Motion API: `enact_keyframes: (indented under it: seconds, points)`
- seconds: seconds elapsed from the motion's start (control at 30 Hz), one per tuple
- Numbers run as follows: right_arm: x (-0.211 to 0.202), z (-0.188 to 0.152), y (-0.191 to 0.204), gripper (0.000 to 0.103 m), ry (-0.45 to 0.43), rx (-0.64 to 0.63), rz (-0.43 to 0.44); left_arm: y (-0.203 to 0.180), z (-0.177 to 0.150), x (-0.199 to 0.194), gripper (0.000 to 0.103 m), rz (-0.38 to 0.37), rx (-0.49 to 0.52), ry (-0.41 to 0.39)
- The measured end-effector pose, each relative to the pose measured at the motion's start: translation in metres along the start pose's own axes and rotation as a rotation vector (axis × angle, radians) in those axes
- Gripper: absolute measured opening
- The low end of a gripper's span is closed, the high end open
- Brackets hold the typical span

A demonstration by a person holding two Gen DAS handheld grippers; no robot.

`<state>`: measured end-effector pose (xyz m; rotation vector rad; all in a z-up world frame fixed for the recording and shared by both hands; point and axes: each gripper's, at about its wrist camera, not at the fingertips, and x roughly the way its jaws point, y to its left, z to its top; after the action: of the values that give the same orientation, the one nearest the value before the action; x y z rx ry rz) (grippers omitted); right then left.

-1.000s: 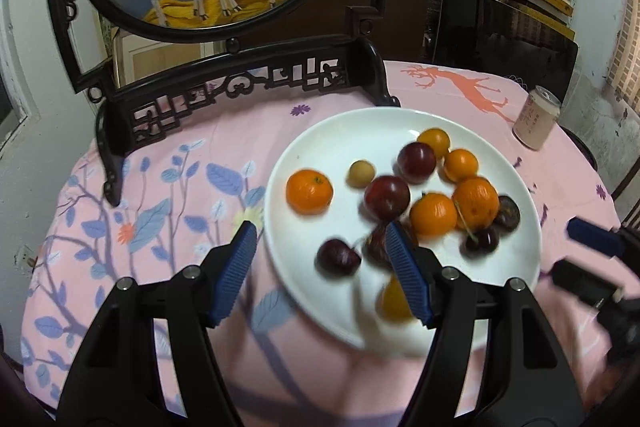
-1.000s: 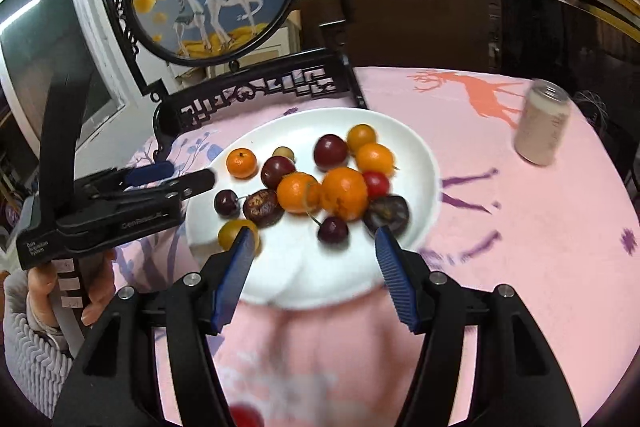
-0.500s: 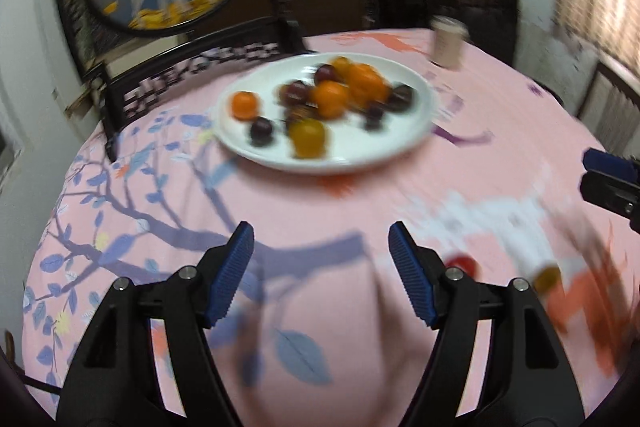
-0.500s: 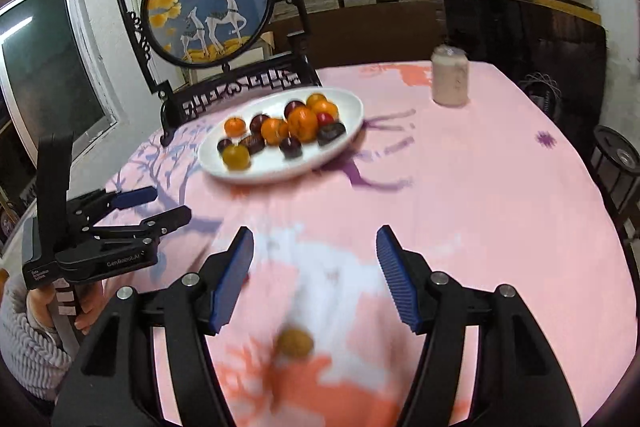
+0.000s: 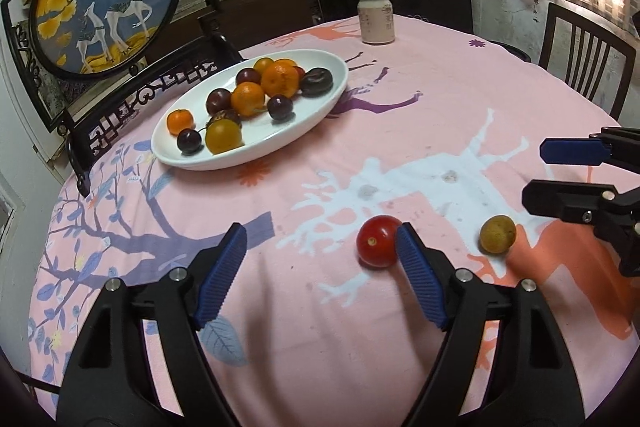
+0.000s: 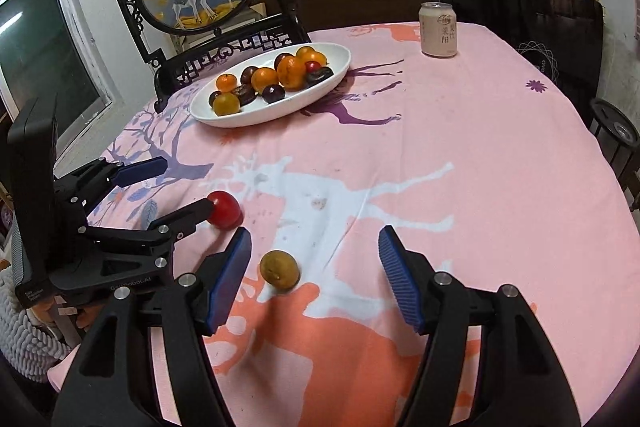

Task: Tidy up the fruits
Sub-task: 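Grasp red tomato with left tool while right tool grasps yellow tomato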

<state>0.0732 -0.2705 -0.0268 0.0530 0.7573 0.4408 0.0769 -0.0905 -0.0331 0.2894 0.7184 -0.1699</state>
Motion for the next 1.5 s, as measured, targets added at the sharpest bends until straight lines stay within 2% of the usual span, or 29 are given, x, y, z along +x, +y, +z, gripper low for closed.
enact_keyframes:
  seconds: [0.27,0.53,0.63,0.7,0.77,0.93,1.13,1.27,1.5]
  points:
    - [0.000,0.000,0.000,0.066,0.002,0.003,0.005,-0.009,0.000,0.001,0.079,-0.012,0.031,-0.011]
    - [0.004,-0.003,0.002,0.066,0.026,-0.011,0.007,-0.024,-0.004,0.003,0.076,-0.069,0.094,-0.005]
    - [0.004,-0.003,0.001,0.066,0.028,-0.008,0.007,-0.029,-0.005,0.007,0.067,-0.114,0.118,0.012]
    - [0.005,-0.003,0.001,0.066,0.031,-0.008,0.005,-0.030,-0.005,0.010,0.048,-0.150,0.120,0.031]
    - [0.005,-0.004,0.001,0.066,0.032,-0.007,0.005,-0.031,-0.006,0.013,0.036,-0.165,0.117,0.046]
    - [0.006,-0.004,0.000,0.066,0.037,-0.005,0.004,-0.030,-0.007,0.013,0.033,-0.172,0.103,0.051]
    - [0.006,-0.005,0.001,0.066,0.040,-0.010,0.008,-0.014,-0.004,0.013,0.033,-0.102,0.057,0.050]
    - [0.009,-0.008,0.006,0.066,0.054,-0.031,0.018,0.013,-0.004,0.013,0.032,0.000,-0.013,0.059]
    - [0.015,-0.015,0.018,0.065,0.084,-0.079,0.026,0.054,-0.013,0.017,0.032,0.040,-0.125,0.116]
